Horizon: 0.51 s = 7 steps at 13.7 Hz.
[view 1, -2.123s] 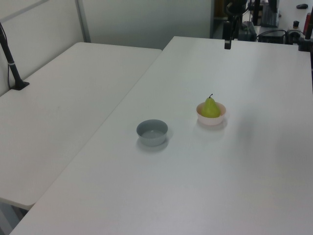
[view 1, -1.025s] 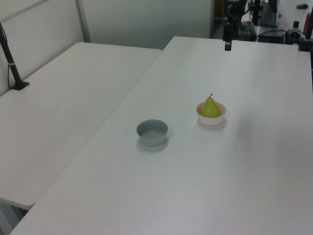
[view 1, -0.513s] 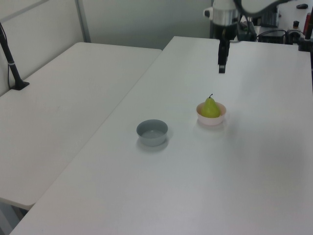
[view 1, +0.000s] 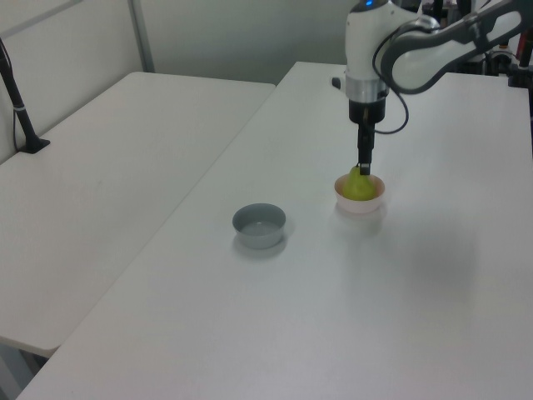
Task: Pick up a pear from the bowl
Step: 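Move the open gripper over the pink bowl and lower onto the pear, then close the gripper on the green pear and lift it from the bowl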
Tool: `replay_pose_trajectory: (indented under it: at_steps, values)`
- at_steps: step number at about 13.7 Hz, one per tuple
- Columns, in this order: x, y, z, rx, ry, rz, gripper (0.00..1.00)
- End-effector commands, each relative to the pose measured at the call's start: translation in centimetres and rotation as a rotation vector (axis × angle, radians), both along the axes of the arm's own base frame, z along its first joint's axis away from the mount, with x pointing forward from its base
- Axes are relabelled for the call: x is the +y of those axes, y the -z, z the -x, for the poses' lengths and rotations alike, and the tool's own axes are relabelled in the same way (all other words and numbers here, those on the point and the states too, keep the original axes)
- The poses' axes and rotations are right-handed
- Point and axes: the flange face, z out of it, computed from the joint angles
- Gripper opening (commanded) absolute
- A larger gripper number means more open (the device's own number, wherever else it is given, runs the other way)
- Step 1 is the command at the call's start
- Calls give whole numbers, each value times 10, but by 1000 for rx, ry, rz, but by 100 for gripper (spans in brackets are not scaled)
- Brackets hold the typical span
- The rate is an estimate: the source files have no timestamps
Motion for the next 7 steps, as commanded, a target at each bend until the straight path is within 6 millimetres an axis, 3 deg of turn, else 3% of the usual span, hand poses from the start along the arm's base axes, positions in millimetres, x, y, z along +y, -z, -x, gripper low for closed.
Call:
replay_pose_trajectory:
  at_steps: [1,7]
  values:
    - [8,29,-5,-10,-40,5,100]
    - [11,50,-10,-9,-45,4,97]
